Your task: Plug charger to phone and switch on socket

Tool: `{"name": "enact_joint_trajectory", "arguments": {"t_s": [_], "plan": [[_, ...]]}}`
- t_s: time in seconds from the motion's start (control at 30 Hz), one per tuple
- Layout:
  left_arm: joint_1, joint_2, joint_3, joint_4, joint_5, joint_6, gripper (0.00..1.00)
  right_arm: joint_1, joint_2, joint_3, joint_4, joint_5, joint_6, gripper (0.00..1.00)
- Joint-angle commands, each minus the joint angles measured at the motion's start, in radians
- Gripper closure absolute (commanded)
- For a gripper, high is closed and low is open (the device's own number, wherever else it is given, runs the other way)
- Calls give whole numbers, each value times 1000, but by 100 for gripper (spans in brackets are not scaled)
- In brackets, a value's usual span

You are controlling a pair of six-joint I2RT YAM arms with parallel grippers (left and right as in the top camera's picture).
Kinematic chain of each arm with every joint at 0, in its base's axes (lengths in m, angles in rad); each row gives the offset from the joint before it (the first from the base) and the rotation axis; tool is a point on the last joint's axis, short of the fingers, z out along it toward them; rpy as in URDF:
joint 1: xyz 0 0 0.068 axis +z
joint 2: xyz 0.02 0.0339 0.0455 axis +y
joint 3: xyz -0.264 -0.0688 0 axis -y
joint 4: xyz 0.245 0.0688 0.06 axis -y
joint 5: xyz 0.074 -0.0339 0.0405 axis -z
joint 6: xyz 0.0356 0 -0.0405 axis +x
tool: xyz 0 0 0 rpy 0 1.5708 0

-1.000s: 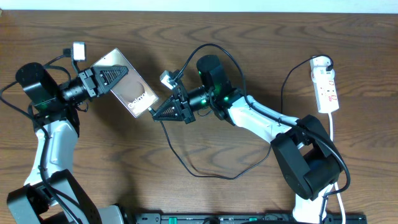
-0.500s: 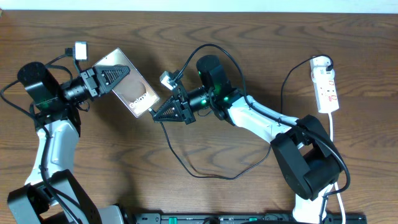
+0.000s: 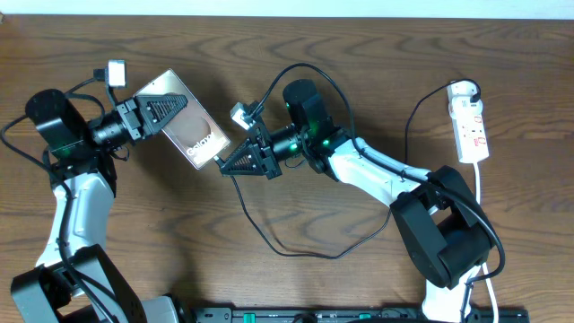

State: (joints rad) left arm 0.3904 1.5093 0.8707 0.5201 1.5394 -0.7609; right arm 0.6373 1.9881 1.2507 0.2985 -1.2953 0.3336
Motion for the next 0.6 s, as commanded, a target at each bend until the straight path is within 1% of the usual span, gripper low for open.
{"name": "enact_joint_trajectory", "arguments": {"t_s": [0.0,0.4,0.57], "plan": [[-10,-11,1,4,34,9,92,-5,0,4,5,42,29,99],[-10,-11,1,4,34,10,93,-5,0,4,10,79,76,99],[-10,-11,1,4,34,9,92,-6,0,4,43,81,98,99]]}}
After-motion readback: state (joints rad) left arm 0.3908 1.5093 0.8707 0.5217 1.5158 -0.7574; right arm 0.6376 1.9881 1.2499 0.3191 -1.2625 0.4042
